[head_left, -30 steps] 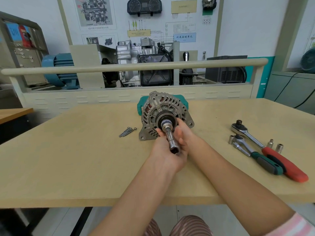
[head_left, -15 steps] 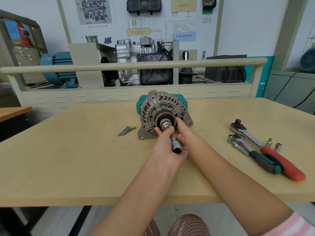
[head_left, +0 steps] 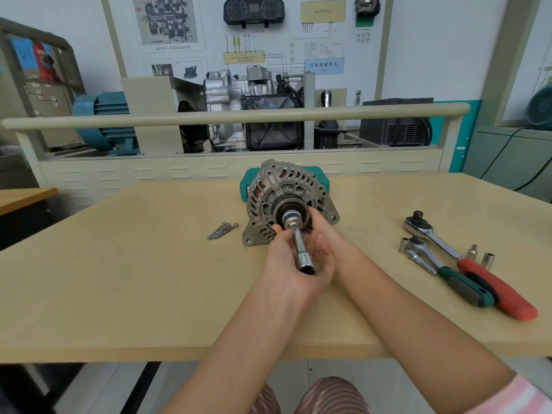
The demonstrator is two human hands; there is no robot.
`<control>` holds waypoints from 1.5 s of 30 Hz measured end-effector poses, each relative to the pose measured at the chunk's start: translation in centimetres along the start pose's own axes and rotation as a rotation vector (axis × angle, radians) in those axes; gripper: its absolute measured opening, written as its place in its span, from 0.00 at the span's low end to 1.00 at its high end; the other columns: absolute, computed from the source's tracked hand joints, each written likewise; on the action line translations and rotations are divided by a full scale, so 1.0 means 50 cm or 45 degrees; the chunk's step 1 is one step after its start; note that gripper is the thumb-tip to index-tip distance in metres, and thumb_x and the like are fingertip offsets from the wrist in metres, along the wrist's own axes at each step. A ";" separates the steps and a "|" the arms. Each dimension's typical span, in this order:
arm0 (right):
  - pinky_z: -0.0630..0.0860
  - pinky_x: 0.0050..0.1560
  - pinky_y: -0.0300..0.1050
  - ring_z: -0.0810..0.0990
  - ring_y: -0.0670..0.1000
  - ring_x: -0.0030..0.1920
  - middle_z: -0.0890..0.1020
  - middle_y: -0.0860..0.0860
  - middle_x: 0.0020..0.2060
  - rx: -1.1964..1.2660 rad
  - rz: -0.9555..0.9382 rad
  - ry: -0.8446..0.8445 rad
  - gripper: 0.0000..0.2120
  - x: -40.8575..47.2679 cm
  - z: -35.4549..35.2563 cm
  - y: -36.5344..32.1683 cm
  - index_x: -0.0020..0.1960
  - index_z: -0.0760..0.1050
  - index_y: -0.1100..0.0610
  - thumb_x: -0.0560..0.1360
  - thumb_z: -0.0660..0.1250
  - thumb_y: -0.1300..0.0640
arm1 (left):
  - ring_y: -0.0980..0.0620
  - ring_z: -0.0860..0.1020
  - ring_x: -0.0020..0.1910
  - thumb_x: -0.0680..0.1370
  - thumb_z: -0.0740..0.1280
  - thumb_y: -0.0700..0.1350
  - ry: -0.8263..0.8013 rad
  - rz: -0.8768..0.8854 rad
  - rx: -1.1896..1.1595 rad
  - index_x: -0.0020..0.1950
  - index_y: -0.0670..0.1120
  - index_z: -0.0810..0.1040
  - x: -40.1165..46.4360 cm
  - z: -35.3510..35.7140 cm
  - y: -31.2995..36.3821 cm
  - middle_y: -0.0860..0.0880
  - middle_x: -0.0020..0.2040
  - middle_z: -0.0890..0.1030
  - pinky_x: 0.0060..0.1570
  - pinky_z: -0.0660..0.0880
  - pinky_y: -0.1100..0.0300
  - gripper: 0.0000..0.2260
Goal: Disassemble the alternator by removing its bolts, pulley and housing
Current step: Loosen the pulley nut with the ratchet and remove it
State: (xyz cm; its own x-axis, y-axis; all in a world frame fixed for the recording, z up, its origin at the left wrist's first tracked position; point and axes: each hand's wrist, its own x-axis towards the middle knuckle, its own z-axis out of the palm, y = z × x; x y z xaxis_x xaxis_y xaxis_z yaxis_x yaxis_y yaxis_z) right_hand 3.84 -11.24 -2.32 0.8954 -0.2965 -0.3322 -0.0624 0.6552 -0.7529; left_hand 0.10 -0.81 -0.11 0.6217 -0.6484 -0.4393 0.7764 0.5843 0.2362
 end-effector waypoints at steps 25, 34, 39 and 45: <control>0.72 0.17 0.39 0.79 0.53 0.20 0.81 0.62 0.28 0.009 0.167 -0.053 0.29 0.025 0.000 0.003 0.48 0.75 0.69 0.76 0.62 0.40 | 0.58 0.72 0.28 0.80 0.64 0.46 0.152 0.144 0.409 0.44 0.44 0.77 -0.010 0.009 -0.010 0.51 0.33 0.76 0.31 0.66 0.62 0.08; 0.73 0.19 0.35 0.79 0.48 0.22 0.80 0.58 0.37 -0.054 0.066 -0.004 0.20 -0.007 -0.007 0.005 0.53 0.74 0.62 0.79 0.59 0.45 | 0.53 0.72 0.18 0.79 0.66 0.52 0.068 0.010 0.322 0.42 0.39 0.77 0.002 -0.002 -0.011 0.46 0.30 0.77 0.20 0.70 0.70 0.16; 0.75 0.20 0.41 0.81 0.57 0.25 0.81 0.63 0.39 0.061 0.155 -0.052 0.29 0.012 0.009 0.005 0.66 0.70 0.65 0.77 0.62 0.43 | 0.58 0.70 0.23 0.77 0.68 0.40 0.113 0.116 0.367 0.54 0.47 0.77 0.004 0.000 -0.019 0.49 0.32 0.73 0.16 0.65 0.71 0.07; 0.75 0.20 0.41 0.81 0.55 0.26 0.81 0.62 0.30 0.079 0.163 -0.079 0.27 0.009 0.006 -0.001 0.47 0.75 0.70 0.77 0.61 0.43 | 0.55 0.73 0.20 0.80 0.65 0.48 0.080 0.090 0.301 0.43 0.38 0.77 -0.002 -0.004 -0.008 0.47 0.34 0.77 0.18 0.70 0.70 0.13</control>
State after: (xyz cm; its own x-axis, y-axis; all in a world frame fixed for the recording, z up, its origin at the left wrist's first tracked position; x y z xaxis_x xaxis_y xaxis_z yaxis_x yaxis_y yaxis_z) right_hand 4.39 -11.19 -2.28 0.9076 -0.1653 -0.3858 -0.1522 0.7270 -0.6696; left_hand -0.31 -0.86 -0.32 0.6732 -0.5743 -0.4658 0.7386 0.4918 0.4611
